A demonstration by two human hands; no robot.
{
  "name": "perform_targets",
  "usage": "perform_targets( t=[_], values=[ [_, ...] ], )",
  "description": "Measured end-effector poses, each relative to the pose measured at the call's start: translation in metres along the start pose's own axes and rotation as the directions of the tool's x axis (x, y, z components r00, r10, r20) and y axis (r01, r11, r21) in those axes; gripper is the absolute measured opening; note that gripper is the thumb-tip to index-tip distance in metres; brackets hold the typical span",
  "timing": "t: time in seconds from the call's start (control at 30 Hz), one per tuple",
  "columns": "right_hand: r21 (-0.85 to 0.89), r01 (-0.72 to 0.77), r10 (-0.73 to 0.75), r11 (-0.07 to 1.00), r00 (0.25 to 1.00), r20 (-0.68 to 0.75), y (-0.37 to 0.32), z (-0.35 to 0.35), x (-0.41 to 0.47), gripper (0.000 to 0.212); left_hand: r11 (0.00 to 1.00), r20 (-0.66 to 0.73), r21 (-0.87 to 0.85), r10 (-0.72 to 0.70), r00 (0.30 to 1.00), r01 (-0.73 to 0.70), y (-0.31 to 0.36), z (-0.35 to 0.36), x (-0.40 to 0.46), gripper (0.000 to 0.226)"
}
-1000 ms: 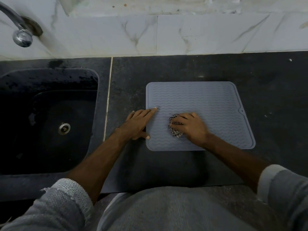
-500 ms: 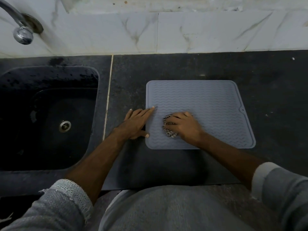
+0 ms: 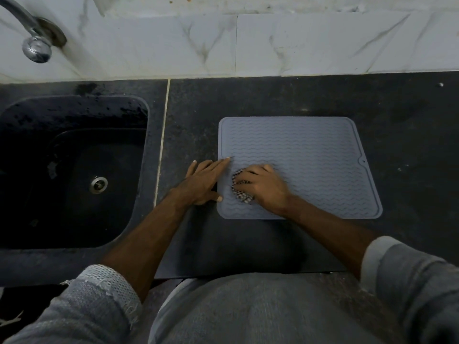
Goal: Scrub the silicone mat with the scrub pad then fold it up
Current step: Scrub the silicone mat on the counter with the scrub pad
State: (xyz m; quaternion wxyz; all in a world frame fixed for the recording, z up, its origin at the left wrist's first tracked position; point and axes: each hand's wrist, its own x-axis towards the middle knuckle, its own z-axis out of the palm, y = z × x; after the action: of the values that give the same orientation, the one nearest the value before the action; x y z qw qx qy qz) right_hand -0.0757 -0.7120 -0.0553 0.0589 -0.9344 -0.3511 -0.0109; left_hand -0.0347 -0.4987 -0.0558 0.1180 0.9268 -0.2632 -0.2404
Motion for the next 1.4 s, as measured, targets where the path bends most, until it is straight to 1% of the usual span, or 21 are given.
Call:
perform_targets(
  t=[0.07, 0.2, 0.3, 0.4, 0.43, 0.53, 0.63, 0.7, 0.8, 0.87, 0.97, 1.1, 1.27, 1.4],
  values=[
    [-0.008, 0.0, -0.001, 1.0, 0.999, -0.033, 0.016, 0.0, -0.021, 0.044, 1.0, 0.002, 0.001, 0.005, 1.0, -0.005, -0.003, 0.002, 0.0, 0.106],
    [-0.024, -0.046, 0.045, 0.999, 0.999, -0.009, 0.027, 0.0, -0.035, 0.052, 0.999, -0.005, 0.049, 0.013, 1.0, -0.013, -0.001, 0.003, -0.001, 0.099],
    [-0.01, -0.087, 0.086, 0.996, 0.996, -0.033, 0.023, 0.001, -0.032, 0.049, 0.998, -0.038, 0.069, 0.016, 0.999, -0.014, 0.004, 0.007, -0.005, 0.091],
    [0.026, -0.091, 0.092, 0.996, 0.994, -0.063, 0.019, -0.003, -0.033, 0.047, 1.0, -0.04, 0.024, -0.013, 0.999, 0.014, 0.0, 0.017, -0.016, 0.082],
    [0.037, -0.09, 0.092, 0.995, 0.994, -0.067, 0.017, -0.005, -0.032, 0.046, 1.0, -0.025, 0.005, -0.012, 1.0, 0.013, -0.002, 0.02, -0.018, 0.085],
    [0.062, -0.076, 0.079, 0.995, 0.996, -0.041, 0.0, -0.011, -0.019, 0.043, 1.0, 0.026, -0.01, -0.008, 1.0, 0.009, -0.003, 0.023, -0.02, 0.109],
    [0.041, -0.051, 0.049, 0.998, 0.996, 0.069, -0.023, -0.005, 0.0, 0.042, 0.999, 0.028, 0.029, -0.021, 0.999, 0.02, -0.002, 0.025, -0.018, 0.118],
    [0.025, -0.044, 0.042, 0.999, 0.995, 0.093, -0.03, 0.0, 0.002, 0.042, 0.999, 0.018, 0.033, -0.027, 0.999, 0.027, -0.001, 0.026, -0.018, 0.119],
    [0.041, -0.006, 0.004, 0.999, 0.998, 0.055, -0.017, -0.003, -0.02, 0.041, 1.0, 0.02, 0.007, -0.027, 0.999, 0.027, -0.002, 0.026, -0.02, 0.119],
    [0.002, 0.007, -0.007, 1.0, 1.0, 0.02, 0.001, -0.007, -0.039, 0.042, 1.0, 0.022, -0.004, -0.027, 0.999, 0.027, -0.001, 0.025, -0.02, 0.118],
    [0.015, -0.02, 0.02, 1.0, 0.999, 0.03, 0.017, -0.008, -0.054, 0.042, 0.999, 0.023, -0.008, -0.038, 0.999, 0.038, 0.002, 0.024, -0.021, 0.118],
    [0.031, -0.076, 0.075, 0.997, 0.997, 0.034, 0.0, -0.009, -0.034, 0.042, 0.999, 0.031, 0.003, -0.051, 0.998, 0.051, 0.006, 0.023, -0.02, 0.119],
    [0.028, 0.017, -0.02, 0.999, 0.994, 0.107, -0.041, 0.002, -0.002, 0.036, 0.997, 0.033, 0.043, -0.069, 0.997, 0.067, 0.008, 0.023, -0.019, 0.12],
    [0.017, 0.057, -0.058, 0.998, 0.995, 0.087, -0.021, -0.006, -0.027, 0.037, 0.998, 0.044, 0.022, -0.067, 0.997, 0.066, 0.007, 0.023, -0.02, 0.119]
  ],
)
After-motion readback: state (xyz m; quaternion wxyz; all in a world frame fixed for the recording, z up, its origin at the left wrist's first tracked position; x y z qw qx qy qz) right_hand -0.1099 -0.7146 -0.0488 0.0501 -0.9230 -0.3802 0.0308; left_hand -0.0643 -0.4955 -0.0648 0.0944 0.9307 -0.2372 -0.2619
